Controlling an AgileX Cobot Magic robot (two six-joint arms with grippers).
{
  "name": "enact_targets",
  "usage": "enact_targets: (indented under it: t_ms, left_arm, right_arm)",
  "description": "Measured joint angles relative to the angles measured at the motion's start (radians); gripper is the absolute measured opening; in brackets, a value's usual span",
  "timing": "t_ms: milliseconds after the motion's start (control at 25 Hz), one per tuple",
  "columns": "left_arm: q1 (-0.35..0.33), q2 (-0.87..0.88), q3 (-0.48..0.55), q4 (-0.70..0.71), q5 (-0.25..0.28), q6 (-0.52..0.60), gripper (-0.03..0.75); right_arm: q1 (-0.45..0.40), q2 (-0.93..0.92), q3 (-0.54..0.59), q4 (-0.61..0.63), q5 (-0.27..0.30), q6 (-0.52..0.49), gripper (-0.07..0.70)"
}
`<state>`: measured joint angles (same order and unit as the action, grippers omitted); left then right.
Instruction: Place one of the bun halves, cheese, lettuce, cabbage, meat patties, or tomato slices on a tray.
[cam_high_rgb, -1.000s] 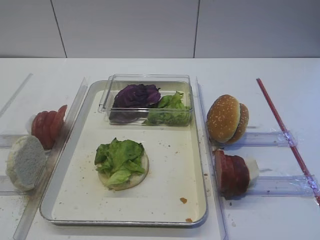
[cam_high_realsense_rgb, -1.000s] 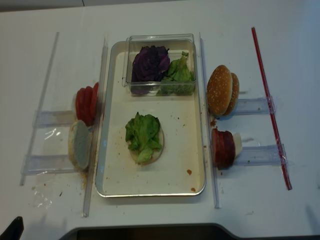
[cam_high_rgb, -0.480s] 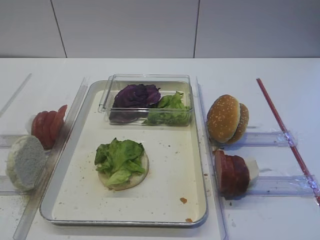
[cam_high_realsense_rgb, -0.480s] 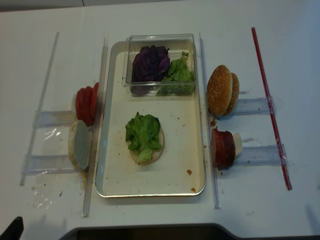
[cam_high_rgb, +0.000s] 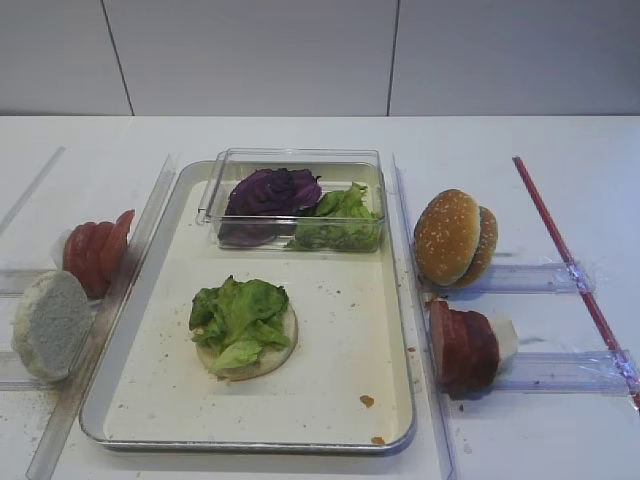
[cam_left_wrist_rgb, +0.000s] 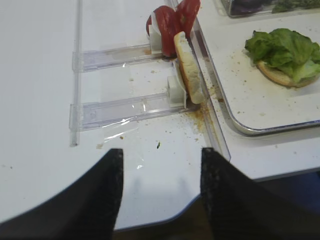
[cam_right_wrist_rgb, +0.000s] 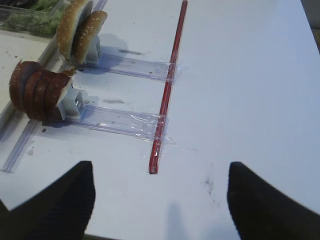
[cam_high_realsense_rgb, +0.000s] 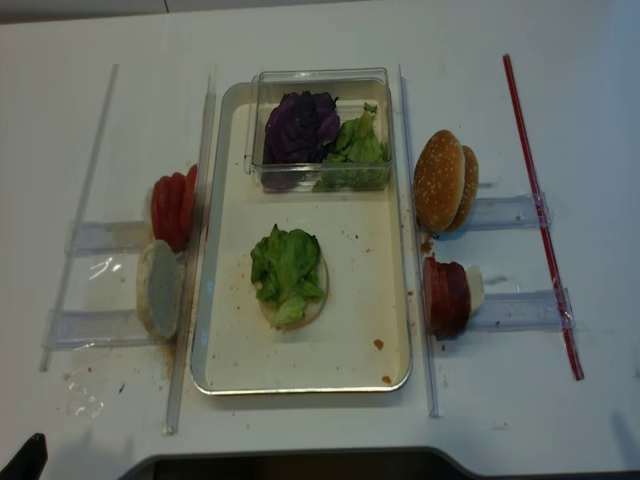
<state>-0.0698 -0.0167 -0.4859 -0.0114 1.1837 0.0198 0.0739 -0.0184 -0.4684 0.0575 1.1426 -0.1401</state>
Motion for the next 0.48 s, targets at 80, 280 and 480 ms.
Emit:
enact_targets:
  t_ms: [80,280,480]
  left_arm:
    - [0.000,0.000,0.000,0.000,0.000,0.000,0.338]
    - [0.000,0.000,0.000,0.000,0.000,0.000,0.338]
    - [0.000,0.000,0.000,0.000,0.000,0.000,0.338]
  right_arm:
    - [0.000,0.000,0.000,0.000,0.000,0.000,0.568]
    - [0.000,0.000,0.000,0.000,0.000,0.000,0.568]
    - [0.000,0.000,0.000,0.000,0.000,0.000,0.568]
